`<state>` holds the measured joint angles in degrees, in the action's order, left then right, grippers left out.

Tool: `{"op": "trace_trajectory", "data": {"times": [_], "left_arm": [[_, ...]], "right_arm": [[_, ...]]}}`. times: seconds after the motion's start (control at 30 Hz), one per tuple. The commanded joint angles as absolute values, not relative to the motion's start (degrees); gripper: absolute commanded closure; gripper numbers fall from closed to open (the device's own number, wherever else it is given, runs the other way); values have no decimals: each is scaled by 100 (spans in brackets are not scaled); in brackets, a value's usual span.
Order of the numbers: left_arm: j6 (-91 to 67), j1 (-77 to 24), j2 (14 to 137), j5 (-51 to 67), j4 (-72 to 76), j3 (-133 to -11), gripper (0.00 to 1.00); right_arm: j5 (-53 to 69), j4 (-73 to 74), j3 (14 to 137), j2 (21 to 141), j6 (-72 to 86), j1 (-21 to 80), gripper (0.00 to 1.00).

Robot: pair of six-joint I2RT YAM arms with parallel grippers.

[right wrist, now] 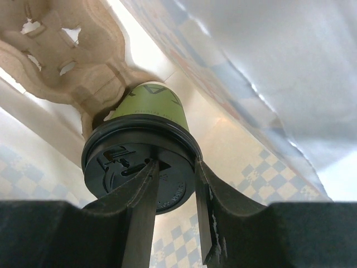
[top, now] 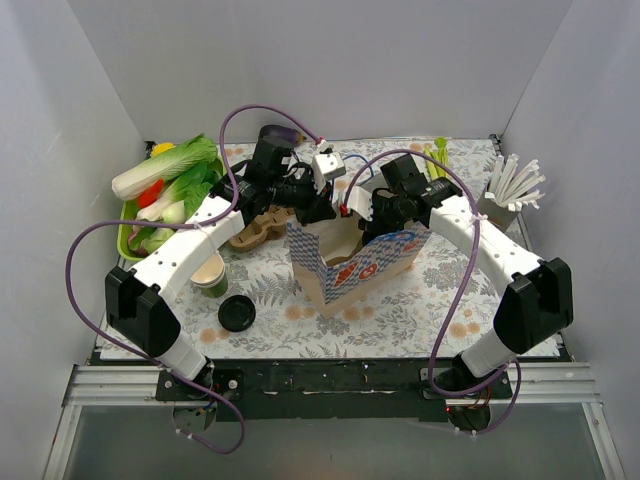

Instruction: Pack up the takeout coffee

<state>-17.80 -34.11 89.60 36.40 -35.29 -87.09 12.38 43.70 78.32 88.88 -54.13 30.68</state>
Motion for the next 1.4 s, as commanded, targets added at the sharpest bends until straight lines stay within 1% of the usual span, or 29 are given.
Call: {"op": "trace_trajectory", "data": {"times": [0.0, 0.4, 0.63, 0.8, 0.9, 1.0, 1.03, 1.07, 1.1, 1.13, 1.37], "left_arm": [[-1740, -3437, 8710, 3797, -3551, -8886, 95], [-1696, -3445, 8728, 3779, -3560, -8903, 95], [-1696, -3445, 8701, 3753, -3560, -8868, 95], [-1670, -3445, 8692, 3709, -3577, -8859, 96], [-1679, -3437, 8675, 3691, -3568, -8842, 96], [-1670, -3445, 8666, 3691, -3577, -8824, 96], [-1679, -3437, 8657, 3674, -3577, -8824, 96], [-1679, -3437, 8657, 3674, -3568, -8824, 96], [-1670, -3437, 8657, 3674, -3568, -8816, 96], [-1679, -3437, 8649, 3683, -3560, -8815, 96], [-1784, -3428, 8622, 3683, -3463, -8859, 95]], "right_arm": [[1310, 4421, 8112, 8965, -5326, 3023, 61], [1415, 4579, 8165, 8974, -5353, 2962, 61], [1854, 5044, 8332, 9201, -5396, 2883, 66], [1916, 5080, 8341, 9246, -5353, 2848, 66], [1942, 5124, 8411, 9290, -5370, 2848, 71], [1960, 5255, 8542, 9290, -5414, 2830, 80], [1960, 5291, 8586, 9273, -5423, 2830, 85], [1969, 5404, 8622, 9272, -5414, 2821, 87], [2004, 5457, 8718, 9229, -5405, 2821, 93], [2030, 5510, 8762, 9202, -5388, 2804, 97], [2302, 6020, 9359, 8956, -5247, 2804, 99]]}}
